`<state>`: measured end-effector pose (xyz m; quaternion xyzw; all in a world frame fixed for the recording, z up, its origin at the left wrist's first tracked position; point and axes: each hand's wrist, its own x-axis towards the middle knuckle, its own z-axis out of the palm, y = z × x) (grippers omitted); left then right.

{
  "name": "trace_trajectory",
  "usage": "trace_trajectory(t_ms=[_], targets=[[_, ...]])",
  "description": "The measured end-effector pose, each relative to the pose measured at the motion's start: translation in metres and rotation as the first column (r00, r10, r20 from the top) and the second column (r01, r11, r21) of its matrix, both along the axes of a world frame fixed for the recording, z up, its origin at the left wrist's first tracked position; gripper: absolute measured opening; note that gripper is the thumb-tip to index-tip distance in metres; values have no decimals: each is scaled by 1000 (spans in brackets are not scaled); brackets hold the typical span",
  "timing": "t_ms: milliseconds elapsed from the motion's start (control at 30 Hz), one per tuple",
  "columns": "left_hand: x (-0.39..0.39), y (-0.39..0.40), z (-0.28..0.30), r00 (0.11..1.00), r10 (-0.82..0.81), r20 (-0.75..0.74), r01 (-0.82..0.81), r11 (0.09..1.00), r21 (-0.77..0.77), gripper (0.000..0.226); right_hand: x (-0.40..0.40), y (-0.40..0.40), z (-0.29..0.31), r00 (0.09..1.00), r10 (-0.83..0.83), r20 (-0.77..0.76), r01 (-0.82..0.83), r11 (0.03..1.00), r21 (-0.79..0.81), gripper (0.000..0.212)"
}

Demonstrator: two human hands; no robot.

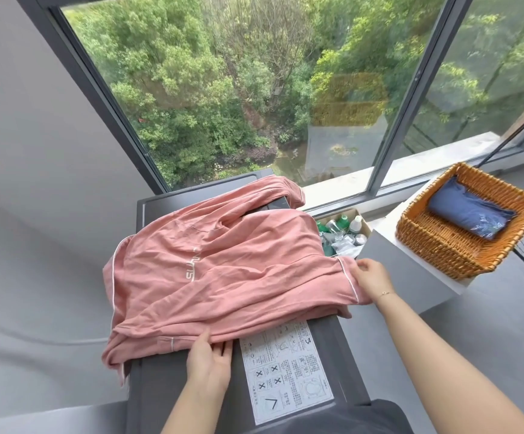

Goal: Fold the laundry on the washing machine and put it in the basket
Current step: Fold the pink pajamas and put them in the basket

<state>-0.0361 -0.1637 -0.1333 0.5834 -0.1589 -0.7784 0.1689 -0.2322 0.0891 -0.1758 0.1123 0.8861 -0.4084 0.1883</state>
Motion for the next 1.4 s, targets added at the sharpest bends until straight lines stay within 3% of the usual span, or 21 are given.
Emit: trace_trajectory(t_ms=[100,167,233,267,333,367,400,433,500,600,667,733,867,933,1033,1133,1200,1300,1400], targets=[[9,-11,8,919,169,357,-25,927,-375,50,16,4,-15,980,-117,163,144,975,-169,28],[11,-20,19,908,251,335,54,723,-689,56,24,1,-18,948,-131,291,209,944,-256,31],[8,-34,24,949,84,305,244,420,-874,45,32,-3,-21,907,-101,409,252,908,-334,38],[5,-45,22,906,-44,421,420,220,-880,36,36,-6,-23,897,-93,433,268,893,-362,41],[-1,-73,9,627,-84,774,740,-247,-626,31,40,-11,-23,910,-83,405,243,901,-361,44],[-4,-87,1,475,-39,879,804,-387,-452,36,41,-14,-19,927,-93,364,229,907,-352,40],[-7,-98,-6,359,-27,933,836,-435,-334,41,42,-16,-16,939,-111,324,231,904,-360,34],[-12,-104,-6,286,-55,957,863,-420,-282,42,42,-17,-14,949,-130,286,238,892,-385,28],[-21,-116,-9,254,-123,959,866,-414,-282,33,39,-17,-11,966,-155,207,231,879,-418,23],[-26,-121,-11,275,-250,928,792,-488,-366,14,34,-12,-4,978,-210,-4,192,901,-390,25],[-23,-125,-11,348,-273,897,789,-430,-437,16,29,-5,1,960,-225,-167,172,944,-282,32],[-17,-131,-10,398,-152,905,819,-385,-425,20,28,2,3,960,-161,-227,129,980,-150,36],[-19,-133,-18,342,-133,930,829,-423,-365,18,28,-4,-14,1000,2,19,-5,988,155,46],[-27,-129,-17,353,-111,929,828,-427,-365,13,24,-13,-14,1000,4,16,-8,967,255,44],[-50,-130,-1,443,-100,891,817,-364,-447,16,3,-34,3,972,92,-218,-56,984,169,33],[-89,-142,10,492,-211,845,791,-298,-534,12,-34,-67,27,933,208,-294,-203,978,48,34],[-119,-153,9,472,-242,848,792,-306,-528,14,-63,-91,35,932,275,-235,-281,960,10,40],[-157,-165,6,423,-243,873,814,-321,-483,25,-98,-111,26,962,261,-78,-267,959,-90,55],[-189,-181,2,358,-176,917,851,-343,-398,39,-117,-118,9,951,308,-11,-309,950,-46,57]])
